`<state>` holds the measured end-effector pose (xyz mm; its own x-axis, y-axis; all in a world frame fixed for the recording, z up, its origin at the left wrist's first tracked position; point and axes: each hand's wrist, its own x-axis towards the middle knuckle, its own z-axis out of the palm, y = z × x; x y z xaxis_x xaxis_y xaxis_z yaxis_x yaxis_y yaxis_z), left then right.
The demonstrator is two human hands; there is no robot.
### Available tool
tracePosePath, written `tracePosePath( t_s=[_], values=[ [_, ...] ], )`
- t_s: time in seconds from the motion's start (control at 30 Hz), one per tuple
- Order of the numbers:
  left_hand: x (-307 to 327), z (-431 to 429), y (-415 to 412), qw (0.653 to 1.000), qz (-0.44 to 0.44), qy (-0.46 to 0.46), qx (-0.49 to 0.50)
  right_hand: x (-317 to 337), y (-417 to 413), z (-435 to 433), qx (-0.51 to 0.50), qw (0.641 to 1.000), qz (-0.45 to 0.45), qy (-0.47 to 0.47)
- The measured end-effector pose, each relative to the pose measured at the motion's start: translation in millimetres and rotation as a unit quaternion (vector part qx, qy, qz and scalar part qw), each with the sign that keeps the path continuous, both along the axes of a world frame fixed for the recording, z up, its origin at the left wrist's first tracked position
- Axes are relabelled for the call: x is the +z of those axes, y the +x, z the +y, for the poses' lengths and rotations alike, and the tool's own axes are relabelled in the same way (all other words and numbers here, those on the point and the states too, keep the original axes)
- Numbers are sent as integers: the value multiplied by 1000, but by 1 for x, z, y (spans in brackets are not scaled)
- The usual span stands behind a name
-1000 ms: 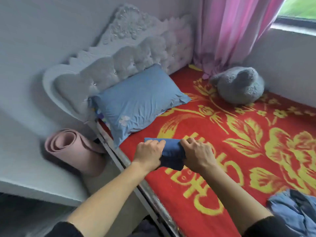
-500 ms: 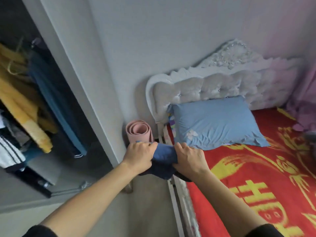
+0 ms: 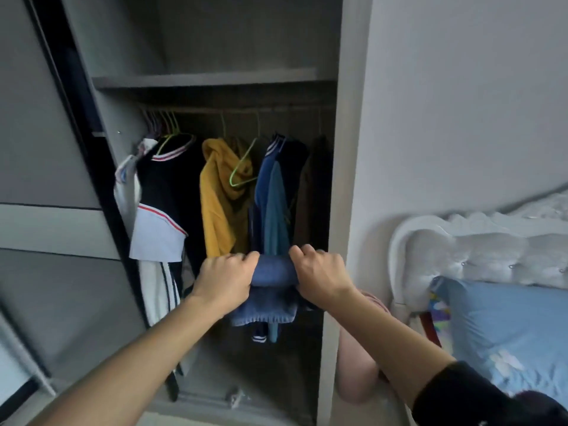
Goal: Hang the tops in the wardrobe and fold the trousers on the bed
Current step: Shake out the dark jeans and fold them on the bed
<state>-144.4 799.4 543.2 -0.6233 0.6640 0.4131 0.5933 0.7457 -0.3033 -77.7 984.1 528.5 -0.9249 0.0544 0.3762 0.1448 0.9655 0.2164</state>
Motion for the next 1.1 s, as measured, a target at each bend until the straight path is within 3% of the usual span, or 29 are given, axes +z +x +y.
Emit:
tracePosePath(
  t_s=[0.23, 0.5, 0.7, 0.93, 1.1],
  values=[
    [144, -103, -120, 975, 186, 101, 74, 164, -151, -91, 84, 971, 199, 103],
    [307, -100, -193, 921, 321, 218, 49, 350, -219, -93, 75, 899, 396, 172],
    [353, -42, -261, 902, 354, 243, 53, 402, -278, -44, 46, 877, 441, 185],
    [405, 20, -381, 896, 389, 204, 56, 446, -400, 24, 56, 869, 453, 188],
    [429, 71, -460, 859, 436, 260, 70, 474, -487, 74, 38, 827, 523, 201]
  ],
)
